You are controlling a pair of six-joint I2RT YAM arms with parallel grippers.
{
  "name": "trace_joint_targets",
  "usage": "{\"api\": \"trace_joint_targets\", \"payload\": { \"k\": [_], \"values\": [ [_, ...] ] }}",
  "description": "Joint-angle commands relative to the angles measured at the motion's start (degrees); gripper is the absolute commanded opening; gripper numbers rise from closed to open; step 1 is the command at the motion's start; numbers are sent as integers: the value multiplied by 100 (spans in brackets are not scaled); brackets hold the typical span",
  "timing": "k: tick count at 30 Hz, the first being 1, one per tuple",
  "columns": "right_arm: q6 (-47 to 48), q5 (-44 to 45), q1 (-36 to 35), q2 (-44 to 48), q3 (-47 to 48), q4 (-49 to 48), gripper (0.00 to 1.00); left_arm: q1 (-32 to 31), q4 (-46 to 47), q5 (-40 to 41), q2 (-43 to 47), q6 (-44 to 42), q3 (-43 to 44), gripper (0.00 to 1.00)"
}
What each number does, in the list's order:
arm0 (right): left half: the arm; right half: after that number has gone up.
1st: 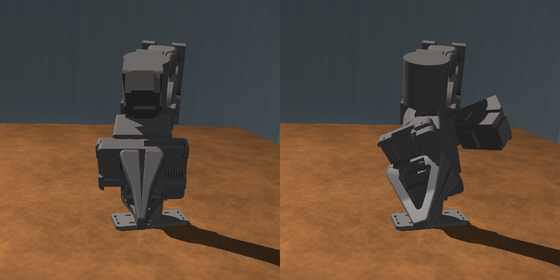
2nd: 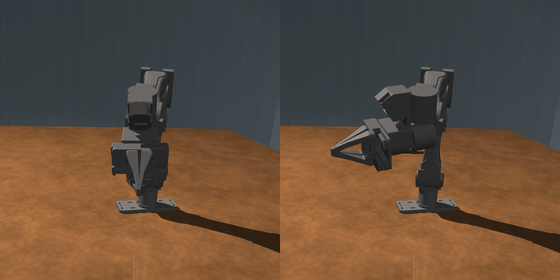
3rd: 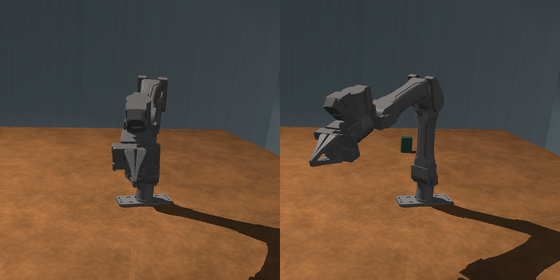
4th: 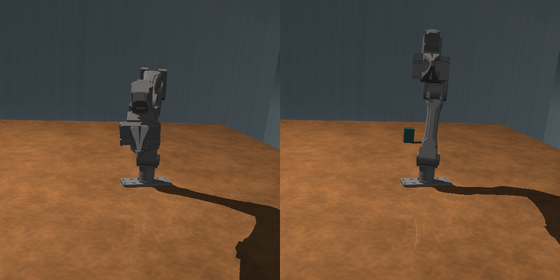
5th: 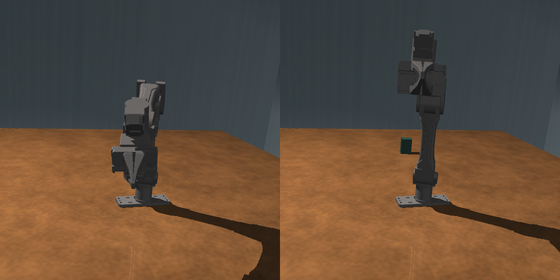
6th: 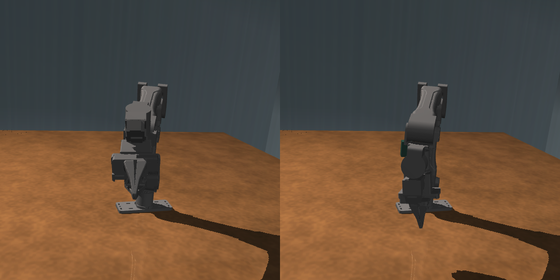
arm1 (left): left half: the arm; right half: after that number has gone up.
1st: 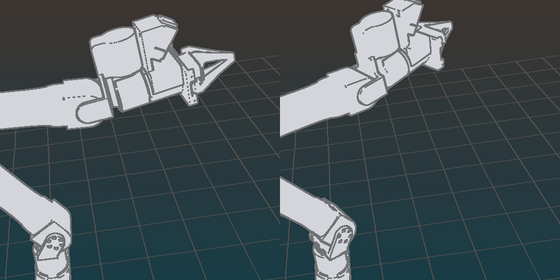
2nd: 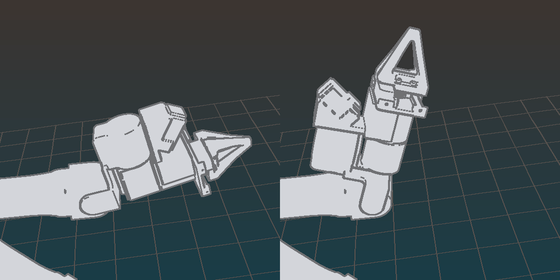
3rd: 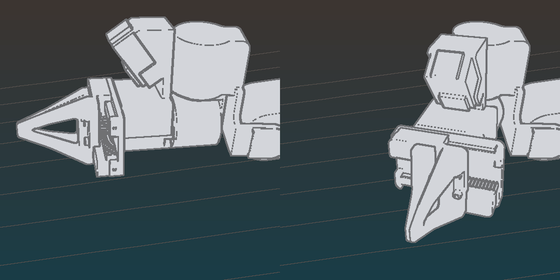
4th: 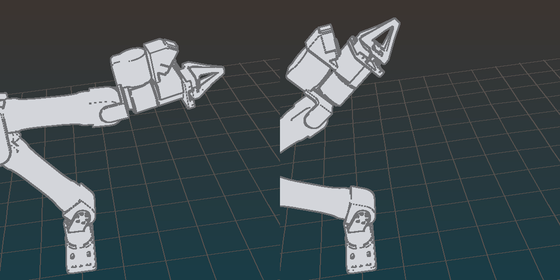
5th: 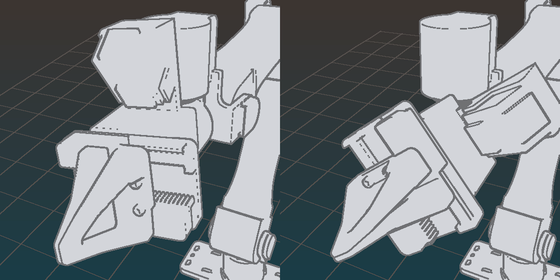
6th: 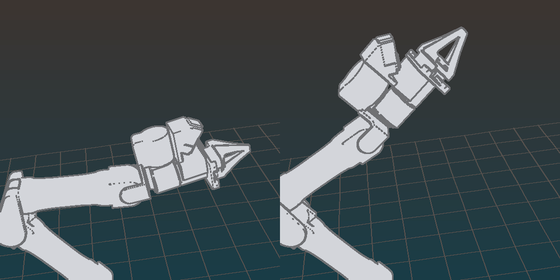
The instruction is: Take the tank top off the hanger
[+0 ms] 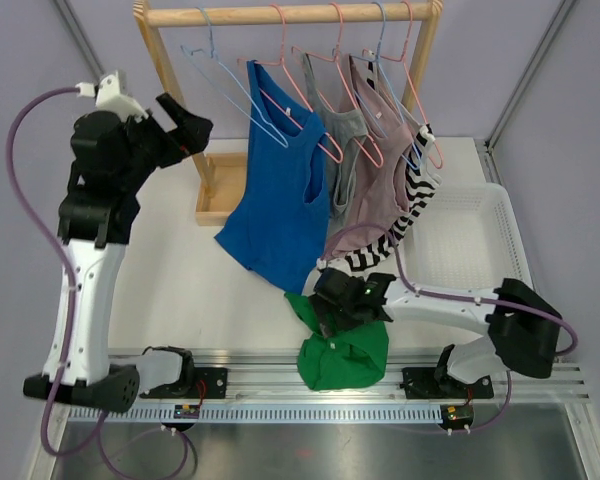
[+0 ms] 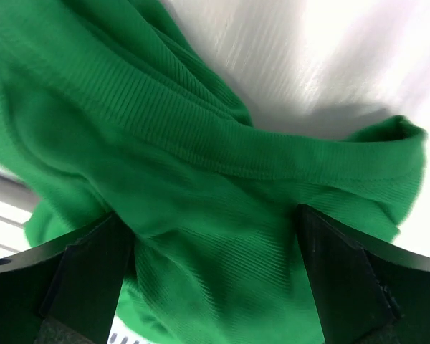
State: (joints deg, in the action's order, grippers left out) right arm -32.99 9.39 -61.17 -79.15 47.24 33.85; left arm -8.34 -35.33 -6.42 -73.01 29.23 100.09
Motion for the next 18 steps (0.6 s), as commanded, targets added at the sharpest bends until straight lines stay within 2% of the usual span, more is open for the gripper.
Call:
{"api": "trace_joint_targets", "payload": {
  "k": [1, 4, 5, 7, 8, 9, 11, 12, 16, 17, 18],
  "values": [
    [-295, 380, -263, -600, 294, 158, 100, 16, -237, 386, 840, -181, -542, 99],
    [-365, 152, -422, -1075, 242, -113, 97, 16, -395, 457, 1595, -277, -1236, 99],
    [-392, 3, -475, -1198, 224, -211, 85, 16, -422, 457, 1823, -304, -1595, 99],
    [-383, -112, -501, -1208, 171, -456, 69, 16, -501, 457, 2395, -409, -1896, 99],
    [-392, -147, -519, -1103, 162, -501, 57, 16, -588, 440, 2571, -453, -2054, 99],
    [-392, -148, -519, -1006, 162, -519, 38, 16, -650, 439, 2721, -488, -2255, 99],
    [-366, -8, -519, -630, 224, -406, 15, 16, -738, 378, 3178, -611, -2467, 99],
    [-374, 106, -519, -462, 320, -301, 0, 16, -799, 273, 3327, -716, -2651, 99],
    [-541, 931, -519, 531, 724, 849, 0, 16, -1002, 18, 3881, -954, -2960, 99],
    [-602, 1377, -510, 916, 829, 1121, 0, 16, -1063, -43, 3943, -998, -3013, 99],
    [-681, 1625, -510, 1093, 1100, 1707, 0, 16, -1072, -175, 3979, -1077, -3048, 99]
  ]
}}
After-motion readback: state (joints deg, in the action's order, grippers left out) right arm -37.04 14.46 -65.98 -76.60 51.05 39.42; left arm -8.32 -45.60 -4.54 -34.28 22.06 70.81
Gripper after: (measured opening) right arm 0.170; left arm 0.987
